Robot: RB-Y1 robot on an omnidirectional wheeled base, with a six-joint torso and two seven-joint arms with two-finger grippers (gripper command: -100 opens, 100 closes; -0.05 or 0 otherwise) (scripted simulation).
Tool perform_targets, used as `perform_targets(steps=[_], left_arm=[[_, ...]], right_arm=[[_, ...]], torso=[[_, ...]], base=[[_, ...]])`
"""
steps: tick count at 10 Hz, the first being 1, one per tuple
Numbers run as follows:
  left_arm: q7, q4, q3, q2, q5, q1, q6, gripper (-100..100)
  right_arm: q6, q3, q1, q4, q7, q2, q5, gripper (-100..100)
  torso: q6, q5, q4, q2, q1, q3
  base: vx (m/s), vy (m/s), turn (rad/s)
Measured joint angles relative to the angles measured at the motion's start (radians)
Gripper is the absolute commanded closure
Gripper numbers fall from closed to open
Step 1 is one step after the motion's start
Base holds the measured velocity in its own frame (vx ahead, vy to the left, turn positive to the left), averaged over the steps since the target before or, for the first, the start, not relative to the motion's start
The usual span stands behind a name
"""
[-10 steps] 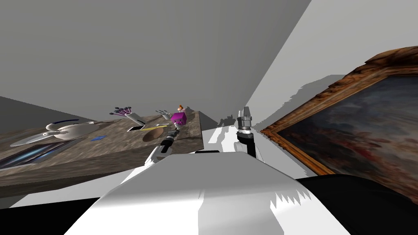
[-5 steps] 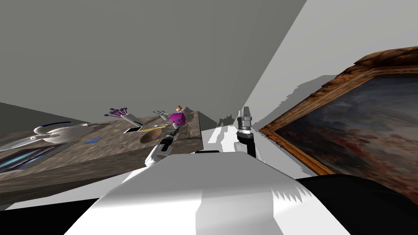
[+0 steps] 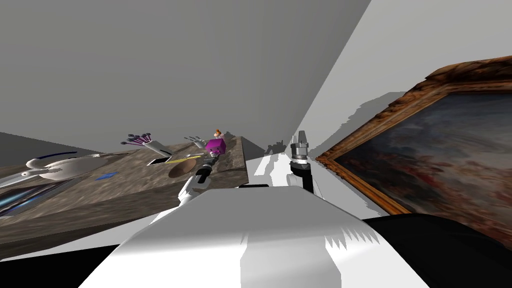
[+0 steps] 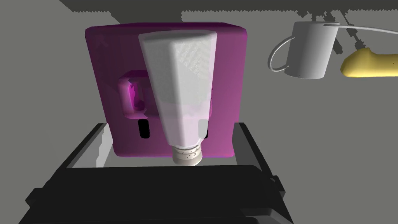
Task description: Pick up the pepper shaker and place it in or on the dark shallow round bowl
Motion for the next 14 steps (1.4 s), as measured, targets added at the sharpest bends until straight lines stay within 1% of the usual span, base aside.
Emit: perform_targets(steps=[4, 5, 6, 7, 8, 9, 10, 11, 12, 14], left_arm=[[0.0, 0.0, 0.0, 0.0, 0.0, 0.0, 0.0, 100], [0.0, 0.0, 0.0, 0.0, 0.0, 0.0, 0.0, 0], [0.0, 0.0, 0.0, 0.0, 0.0, 0.0, 0.0, 100], [0.0, 0.0, 0.0, 0.0, 0.0, 0.0, 0.0, 0], [0.0, 0.0, 0.0, 0.0, 0.0, 0.0, 0.0, 100], [0.001, -0.007, -0.015, 0.012, -0.01, -0.002, 0.005, 100], [0.008, -0.021, -0.038, 0.03, -0.02, 0.004, 0.021, 100], [0.015, -0.029, -0.06, 0.047, -0.031, 0.009, 0.037, 0], [0.017, -0.029, -0.062, 0.048, -0.032, 0.01, 0.04, -100], [-0.016, -0.032, -0.068, 0.019, -0.026, 0.01, 0.037, -100]], right_arm=[[0.0, 0.0, 0.0, 0.0, 0.0, 0.0, 0.0, 0], [0.0, 0.0, 0.0, 0.0, 0.0, 0.0, 0.0, 0], [0.0, 0.0, 0.0, 0.0, 0.0, 0.0, 0.0, 0], [0.0, 0.0, 0.0, 0.0, 0.0, 0.0, 0.0, 0], [0.0, 0.0, 0.0, 0.0, 0.0, 0.0, 0.0, 0], [0.0, 0.0, 0.0, 0.0, 0.0, 0.0, 0.0, 0], [0.0, 0.0, 0.0, 0.0, 0.0, 0.0, 0.0, 0], [0.0, 0.0, 0.0, 0.0, 0.0, 0.0, 0.0, 0], [0.0, 0.0, 0.0, 0.0, 0.0, 0.0, 0.0, 0], [0.0, 0.0, 0.0, 0.0, 0.0, 0.0, 0.0, 0]], torso=[[0.001, 0.0, -0.001, -0.002, 0.0, -0.001], [0.001, 0.0, -0.001, -0.002, 0.0, -0.001], [0.001, 0.0, 0.0, -0.002, 0.0, -0.001], [0.001, 0.0, 0.0, -0.002, 0.0, -0.001], [0.001, 0.0, 0.0, -0.002, 0.0, -0.001], [-0.001, 0.001, -0.001, 0.004, -0.002, 0.001], [-0.002, 0.002, -0.001, 0.008, -0.001, 0.003], [-0.002, 0.002, 0.0, 0.011, 0.0, 0.005], [-0.001, 0.002, -0.001, 0.007, 0.0, 0.003], [-0.001, 0.003, -0.003, 0.0, 0.004, -0.001]], base=[[0.0, 0.001, 0.003], [0.0, 0.0, 0.0], [0.0, 0.0, 0.0], [0.0, 0.0, 0.0], [-0.093, -0.04, 0.132], [-0.151, -0.039, 0.136], [-0.19, -0.025, 0.093], [-0.09, -0.011, 0.016], [-0.006, 0.025, 0.03], [0.03, 0.058, 0.044]])
